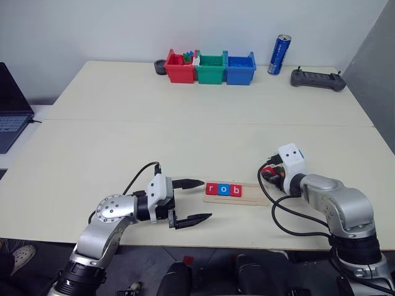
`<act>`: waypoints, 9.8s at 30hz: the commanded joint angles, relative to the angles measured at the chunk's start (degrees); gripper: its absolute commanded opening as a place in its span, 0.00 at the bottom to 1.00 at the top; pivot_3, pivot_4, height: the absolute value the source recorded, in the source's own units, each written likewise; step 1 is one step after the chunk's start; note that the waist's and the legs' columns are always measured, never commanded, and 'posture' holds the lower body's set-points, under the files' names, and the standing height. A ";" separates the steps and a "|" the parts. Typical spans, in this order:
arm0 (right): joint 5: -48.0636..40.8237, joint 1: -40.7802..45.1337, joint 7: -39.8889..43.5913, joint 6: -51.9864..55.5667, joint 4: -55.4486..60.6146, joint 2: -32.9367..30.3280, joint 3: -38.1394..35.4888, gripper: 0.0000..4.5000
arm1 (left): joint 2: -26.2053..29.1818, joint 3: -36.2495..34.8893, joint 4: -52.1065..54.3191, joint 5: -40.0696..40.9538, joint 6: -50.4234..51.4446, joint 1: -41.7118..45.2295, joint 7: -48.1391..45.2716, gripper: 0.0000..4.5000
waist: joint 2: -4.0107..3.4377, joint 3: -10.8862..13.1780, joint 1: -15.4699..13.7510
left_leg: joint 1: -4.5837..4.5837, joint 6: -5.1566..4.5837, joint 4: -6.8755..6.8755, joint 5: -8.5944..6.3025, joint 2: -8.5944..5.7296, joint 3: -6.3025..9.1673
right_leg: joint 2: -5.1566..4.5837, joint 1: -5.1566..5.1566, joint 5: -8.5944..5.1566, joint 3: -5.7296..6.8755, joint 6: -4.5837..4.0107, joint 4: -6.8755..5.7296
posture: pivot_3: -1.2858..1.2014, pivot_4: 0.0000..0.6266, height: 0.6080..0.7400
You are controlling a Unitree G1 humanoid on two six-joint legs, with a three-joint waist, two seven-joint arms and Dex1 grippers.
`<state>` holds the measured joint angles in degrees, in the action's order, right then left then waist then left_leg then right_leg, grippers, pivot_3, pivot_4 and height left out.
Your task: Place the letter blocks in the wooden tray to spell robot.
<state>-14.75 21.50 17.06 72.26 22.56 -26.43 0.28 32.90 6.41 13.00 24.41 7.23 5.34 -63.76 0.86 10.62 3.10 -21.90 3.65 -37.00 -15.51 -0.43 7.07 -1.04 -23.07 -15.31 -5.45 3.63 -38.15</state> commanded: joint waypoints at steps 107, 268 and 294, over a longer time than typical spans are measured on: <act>0.86 0.68 56.53 -60.58 -20.49 -20.67 4.36 0.33 | -0.40 0.18 0.02 -0.25 -1.91 1.89 -0.68 1.00 | 0.03 0.00 -0.01 | 0.12 -0.03 -0.06 -0.02 0.01 -0.08 | -0.02 0.11 0.05 -0.08 0.01 0.02 | 0.52 0.24 1.00; 1.24 6.97 3.23 -23.42 -28.97 -2.95 -11.62 0.72 | -2.17 0.72 -0.78 -0.69 -2.23 3.49 0.15 1.00 | -0.01 -0.03 0.17 | 0.04 -0.04 -0.02 -0.02 0.01 -0.12 | 0.00 -0.02 0.05 -0.10 0.00 -0.07 | 0.52 0.24 1.00; -6.29 -14.88 -1.90 11.55 21.27 1.73 -19.50 0.33 | -2.25 1.02 -1.01 -0.45 -2.05 3.47 -0.33 1.00 | -0.05 -0.06 -0.15 | -0.01 -0.04 -0.01 -0.02 0.02 -0.06 | 0.04 -0.04 0.05 -0.08 0.01 -0.05 | 0.52 0.24 1.00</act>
<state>-20.92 7.22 16.14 82.68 40.30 -25.22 -18.49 30.68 7.51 10.91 23.51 5.68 8.01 -63.84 0.80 10.56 2.95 -21.92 3.61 -37.01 -15.53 -0.41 7.01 -1.00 -23.11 -15.26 -5.53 3.64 -38.19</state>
